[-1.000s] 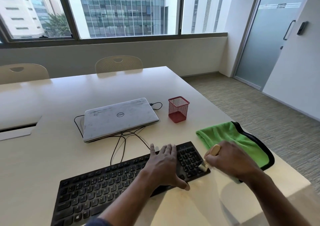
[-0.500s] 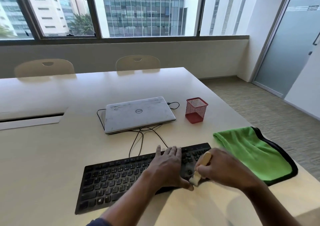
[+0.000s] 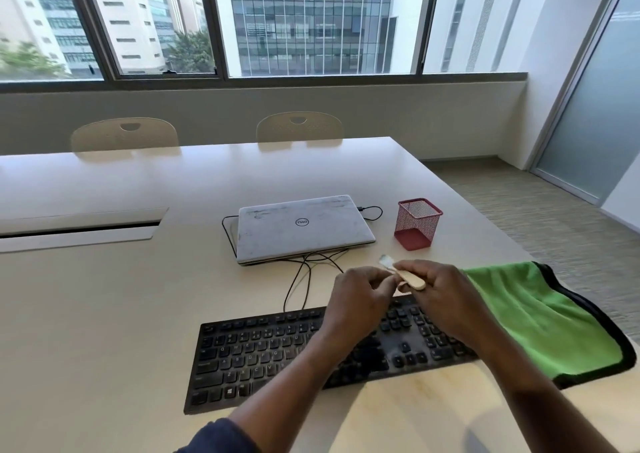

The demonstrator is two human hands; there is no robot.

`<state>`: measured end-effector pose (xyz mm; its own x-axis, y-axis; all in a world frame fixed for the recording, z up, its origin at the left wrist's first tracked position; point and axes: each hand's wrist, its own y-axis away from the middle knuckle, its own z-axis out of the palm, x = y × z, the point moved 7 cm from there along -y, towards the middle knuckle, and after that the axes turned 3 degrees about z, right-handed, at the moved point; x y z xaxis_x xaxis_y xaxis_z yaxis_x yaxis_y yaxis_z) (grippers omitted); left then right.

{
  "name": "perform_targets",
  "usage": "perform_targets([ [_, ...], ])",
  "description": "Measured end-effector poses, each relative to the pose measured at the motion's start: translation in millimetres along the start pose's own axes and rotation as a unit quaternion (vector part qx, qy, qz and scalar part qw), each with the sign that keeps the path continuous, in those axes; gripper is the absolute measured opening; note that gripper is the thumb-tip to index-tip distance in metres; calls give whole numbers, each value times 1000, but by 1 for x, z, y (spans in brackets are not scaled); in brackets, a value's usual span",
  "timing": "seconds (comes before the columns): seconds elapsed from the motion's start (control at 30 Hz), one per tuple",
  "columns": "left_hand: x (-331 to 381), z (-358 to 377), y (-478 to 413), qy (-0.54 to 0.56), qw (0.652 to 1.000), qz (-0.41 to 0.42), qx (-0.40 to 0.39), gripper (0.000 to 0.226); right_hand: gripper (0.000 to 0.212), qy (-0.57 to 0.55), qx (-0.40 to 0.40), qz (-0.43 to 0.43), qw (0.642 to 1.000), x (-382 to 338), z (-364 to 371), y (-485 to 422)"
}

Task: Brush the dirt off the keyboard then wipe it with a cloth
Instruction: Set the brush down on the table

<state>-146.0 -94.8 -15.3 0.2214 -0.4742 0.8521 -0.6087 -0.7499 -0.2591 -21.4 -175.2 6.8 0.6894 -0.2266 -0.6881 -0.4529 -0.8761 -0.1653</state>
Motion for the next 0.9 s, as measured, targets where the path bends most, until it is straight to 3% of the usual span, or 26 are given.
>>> perform_targets([
  [0.1,-16,5,-7,114,987,-107,21,27,43,-97,-39,30,994,4,5,-7],
  [0.2,-21,12,-8,210,966,-146,25,26,51,-169,-45,50,983,5,3,-11],
  [0.3,-23,19,-9,269,949,-160,29,25,33,-208,-41,64,975,10,2,-18],
  [0.43,-27,28,-16,316,930,-185,33,22,21,-125,-68,38,989,19,7,-31],
  [0.63,-39,53,-38,385,881,-272,47,14,19,-91,-44,119,988,51,10,-64],
  [0.9,-65,83,-74,370,853,-356,88,12,13,-68,-31,200,977,85,23,-93],
])
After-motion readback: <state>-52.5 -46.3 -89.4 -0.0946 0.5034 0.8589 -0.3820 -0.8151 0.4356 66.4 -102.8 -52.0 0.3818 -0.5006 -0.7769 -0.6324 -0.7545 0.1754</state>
